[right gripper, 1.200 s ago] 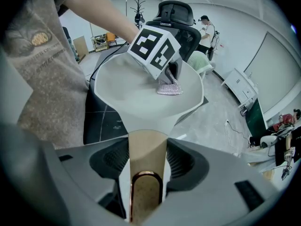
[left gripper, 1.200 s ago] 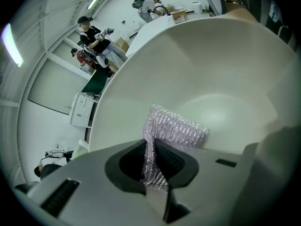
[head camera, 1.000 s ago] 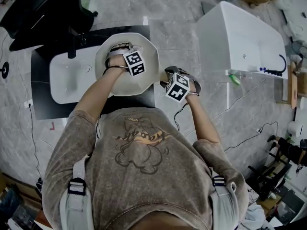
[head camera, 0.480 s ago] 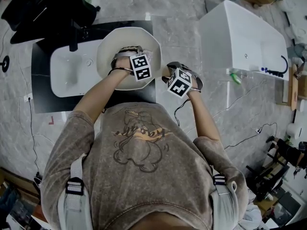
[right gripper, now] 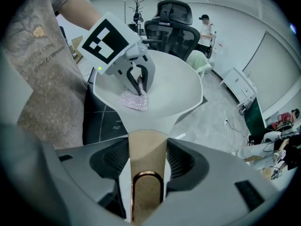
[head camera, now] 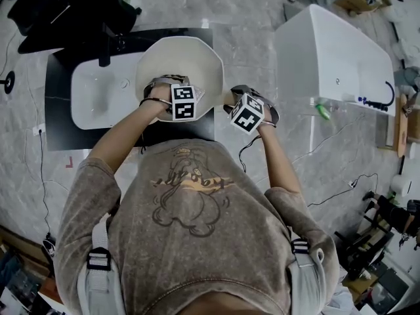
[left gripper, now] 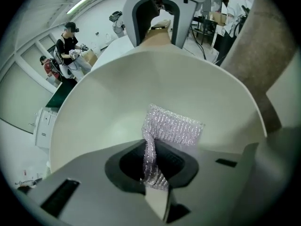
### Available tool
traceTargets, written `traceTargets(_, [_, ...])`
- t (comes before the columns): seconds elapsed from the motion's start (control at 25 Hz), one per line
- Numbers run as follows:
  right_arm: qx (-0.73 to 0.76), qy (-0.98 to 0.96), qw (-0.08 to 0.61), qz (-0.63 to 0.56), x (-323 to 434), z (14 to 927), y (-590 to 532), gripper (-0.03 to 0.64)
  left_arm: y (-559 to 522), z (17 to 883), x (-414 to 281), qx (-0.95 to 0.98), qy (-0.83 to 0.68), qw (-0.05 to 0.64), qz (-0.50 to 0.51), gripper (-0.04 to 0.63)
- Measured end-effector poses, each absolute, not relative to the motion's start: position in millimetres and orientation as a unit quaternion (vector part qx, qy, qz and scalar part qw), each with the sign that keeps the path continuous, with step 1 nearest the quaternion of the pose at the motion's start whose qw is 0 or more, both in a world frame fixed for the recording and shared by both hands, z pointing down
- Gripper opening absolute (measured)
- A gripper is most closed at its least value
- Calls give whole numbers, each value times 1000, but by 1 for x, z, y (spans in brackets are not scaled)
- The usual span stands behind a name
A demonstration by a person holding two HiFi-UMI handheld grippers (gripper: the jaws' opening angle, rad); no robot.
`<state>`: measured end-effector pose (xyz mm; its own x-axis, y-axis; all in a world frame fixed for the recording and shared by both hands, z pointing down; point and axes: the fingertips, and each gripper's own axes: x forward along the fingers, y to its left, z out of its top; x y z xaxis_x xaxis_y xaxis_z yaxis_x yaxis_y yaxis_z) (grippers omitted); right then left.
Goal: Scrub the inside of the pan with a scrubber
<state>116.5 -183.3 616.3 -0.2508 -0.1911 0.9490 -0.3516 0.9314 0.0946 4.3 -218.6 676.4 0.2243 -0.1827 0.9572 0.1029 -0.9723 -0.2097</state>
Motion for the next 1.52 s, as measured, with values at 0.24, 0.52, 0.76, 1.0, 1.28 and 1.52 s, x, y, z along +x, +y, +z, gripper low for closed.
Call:
traceTargets(0.24, [177,-788,586,69,116,617,-184,258,-207,680,-41,-748,10,107,-655,69])
traceTargets(0.52, [175,-789,586,69,116,616,-184,258,-219,682,-80,-666,-23,200,-718,68])
traceTargets(0.76, [173,-790,585,70,114,618,-183,258,-264,678,-105,-610,-13,291,-737,69])
traceTargets(1.0, [174,-792,581,70,113,616,-183,258,-317,654,-101,-612,82,339,-710,69])
traceTargets(1.28, [175,-799,571,70,113,615,-183,261,-321,642,-89,-656,129,279,-690,69])
traceTargets(1.52, [180,-799,569,69,114,614,-183,262,-312,634,-80,-707,152,211,-657,69])
